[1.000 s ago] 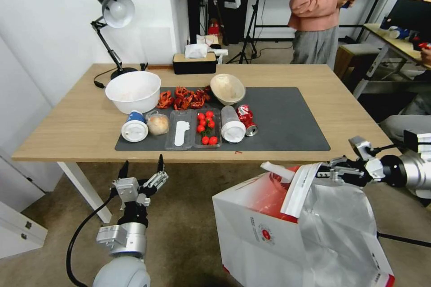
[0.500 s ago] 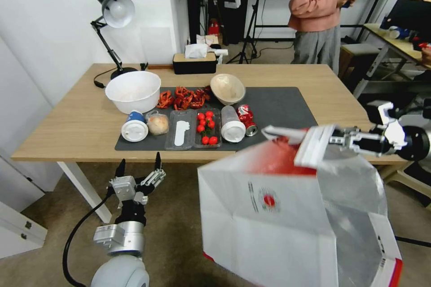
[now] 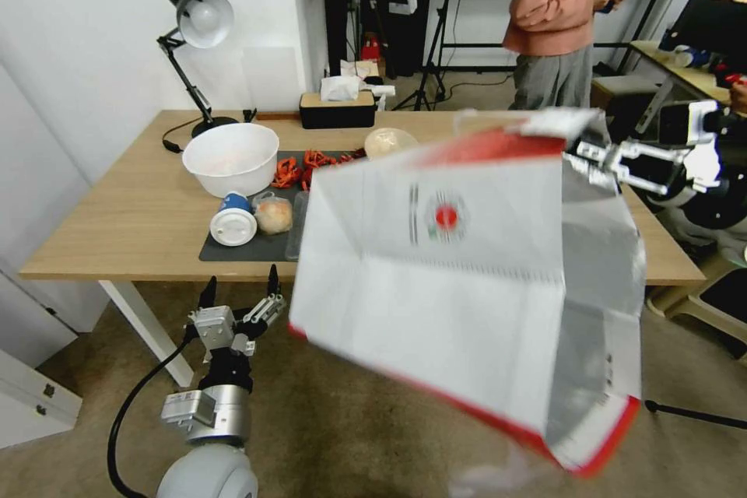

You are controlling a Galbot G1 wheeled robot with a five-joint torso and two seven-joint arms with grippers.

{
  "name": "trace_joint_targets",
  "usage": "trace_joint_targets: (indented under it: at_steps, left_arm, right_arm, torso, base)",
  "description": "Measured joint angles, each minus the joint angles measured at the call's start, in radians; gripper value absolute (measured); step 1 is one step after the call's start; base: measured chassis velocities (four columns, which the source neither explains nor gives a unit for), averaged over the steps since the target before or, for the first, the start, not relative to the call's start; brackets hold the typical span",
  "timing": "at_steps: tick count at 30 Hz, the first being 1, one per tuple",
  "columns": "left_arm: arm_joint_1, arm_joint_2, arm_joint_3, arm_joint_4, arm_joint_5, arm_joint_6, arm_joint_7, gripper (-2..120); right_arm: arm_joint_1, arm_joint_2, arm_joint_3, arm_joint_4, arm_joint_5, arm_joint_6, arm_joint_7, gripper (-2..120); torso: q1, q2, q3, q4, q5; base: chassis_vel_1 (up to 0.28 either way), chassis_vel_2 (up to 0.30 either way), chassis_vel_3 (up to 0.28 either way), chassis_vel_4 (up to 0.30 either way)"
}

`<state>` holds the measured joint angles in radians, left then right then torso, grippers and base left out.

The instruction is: Pick up the food delivery bag from the floor and place it on the table.

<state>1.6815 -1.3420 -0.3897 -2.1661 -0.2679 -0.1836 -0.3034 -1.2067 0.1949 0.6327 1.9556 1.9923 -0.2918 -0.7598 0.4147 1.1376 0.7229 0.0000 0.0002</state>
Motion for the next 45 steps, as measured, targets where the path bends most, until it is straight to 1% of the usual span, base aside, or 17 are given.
trace_joint_targets:
  at_steps: [2,3,4,6,8,10,12,15,16,18,19,20,23,30,37,41,45]
  left_arm:
    - [0.001,0.000,0.001,0.001,0.003,0.000,0.000,100]
    - [0.001,0.000,0.001,0.001,0.003,0.000,0.000,100]
    - [0.001,0.001,0.001,0.002,0.005,-0.001,0.000,100]
    - [0.005,0.001,0.001,0.005,0.009,-0.004,-0.001,100]
    - [0.006,0.001,0.001,0.005,0.010,-0.005,-0.001,100]
    - [0.007,0.000,0.001,0.005,0.013,-0.006,-0.001,100]
    - [0.008,0.000,0.001,0.005,0.014,-0.006,-0.001,100]
    - [0.010,-0.002,0.002,0.005,0.020,-0.006,-0.002,100]
    - [0.010,-0.002,0.002,0.005,0.020,-0.006,-0.002,100]
    - [0.013,-0.004,0.003,0.005,0.025,-0.007,-0.002,100]
    - [0.014,-0.004,0.003,0.005,0.026,-0.008,-0.002,100]
    - [0.014,-0.004,0.003,0.005,0.026,-0.008,-0.002,100]
    - [0.018,-0.004,0.003,0.005,0.030,-0.008,-0.002,100]
    - [0.024,-0.003,0.001,0.005,0.033,-0.010,-0.002,100]
    - [0.029,-0.003,0.000,0.005,0.040,-0.010,-0.006,100]
    - [0.030,-0.004,0.000,0.005,0.042,-0.010,-0.007,100]
    - [0.028,-0.004,0.000,0.004,0.043,-0.009,-0.007,100]
  right_arm:
    - [0.004,0.014,0.010,0.016,0.031,0.038,0.090,0]
    - [0.004,0.014,0.010,0.016,0.031,0.038,0.090,0]
    - [0.016,0.022,0.013,0.026,0.061,0.062,0.146,0]
    - [0.067,0.039,0.011,0.036,0.108,0.096,0.238,0]
    - [0.088,0.044,0.008,0.037,0.125,0.108,0.270,0]
    - [0.125,0.055,-0.003,0.044,0.158,0.142,0.362,0]
    - [0.135,0.059,-0.007,0.046,0.164,0.157,0.396,0]
    - [0.171,0.088,-0.024,0.060,0.184,0.223,0.560,0]
    - [0.171,0.088,-0.024,0.060,0.184,0.223,0.560,0]
    - [0.201,0.114,-0.037,0.065,0.197,0.276,0.682,0]
    - [0.210,0.122,-0.041,0.065,0.200,0.292,0.720,0]
    - [0.210,0.122,-0.041,0.065,0.200,0.292,0.720,0]
    - [0.228,0.143,-0.047,0.048,0.198,0.337,0.837,0]
    - [0.231,0.176,-0.039,0.021,0.183,0.345,0.962,0]
    - [0.229,0.217,-0.052,-0.006,0.092,0.312,1.189,0]
    - [0.234,0.220,-0.057,-0.022,0.082,0.283,1.237,0]
    - [0.255,0.217,-0.068,-0.041,0.088,0.254,1.247,0]
  torso:
    - [0.000,0.000,0.000,0.0000,-0.0001]
    - [0.000,0.000,0.000,0.0000,-0.0001]
    - [0.000,0.000,0.000,-0.0001,-0.0001]
    - [0.000,0.000,0.000,0.0000,-0.0001]
    - [0.000,0.000,0.000,0.0000,-0.0002]
    - [0.000,0.000,0.000,-0.0001,-0.0003]
    - [0.000,0.000,0.000,0.0000,-0.0003]
    - [0.000,0.000,0.000,0.0000,-0.0004]
    - [0.000,0.000,0.000,0.0000,-0.0004]
    - [0.000,0.000,0.000,0.0000,-0.0001]
    - [0.000,0.000,0.000,0.0000,-0.0001]
    - [0.000,0.000,0.000,0.0000,-0.0001]
    - [0.000,0.000,0.000,0.0000,-0.0002]
    - [0.000,-0.001,0.000,-0.0001,-0.0002]
    - [0.000,-0.001,0.000,0.0000,-0.0001]
    - [0.000,-0.001,0.000,-0.0001,-0.0001]
    - [0.000,-0.001,0.000,-0.0001,-0.0001]
  base:
    - [0.000,0.000,0.000,0.000]
    - [0.000,0.000,0.000,0.000]
    - [0.000,0.000,0.000,0.000]
    - [0.000,0.000,0.000,0.000]
    - [0.000,0.000,0.000,0.000]
    - [0.000,0.000,0.000,0.000]
    - [0.000,0.000,0.000,0.000]
    - [0.000,0.000,0.000,0.000]
    - [0.000,0.000,0.000,0.000]
    - [0.000,0.000,0.000,0.000]
    - [0.000,0.000,0.000,0.000]
    - [0.000,0.000,0.000,0.000]
    - [0.000,0.000,0.000,0.000]
    - [0.000,0.000,0.000,0.000]
    - [0.000,0.000,0.000,0.000]
    - [0.000,0.000,0.000,0.000]
    - [0.000,0.000,0.000,0.000]
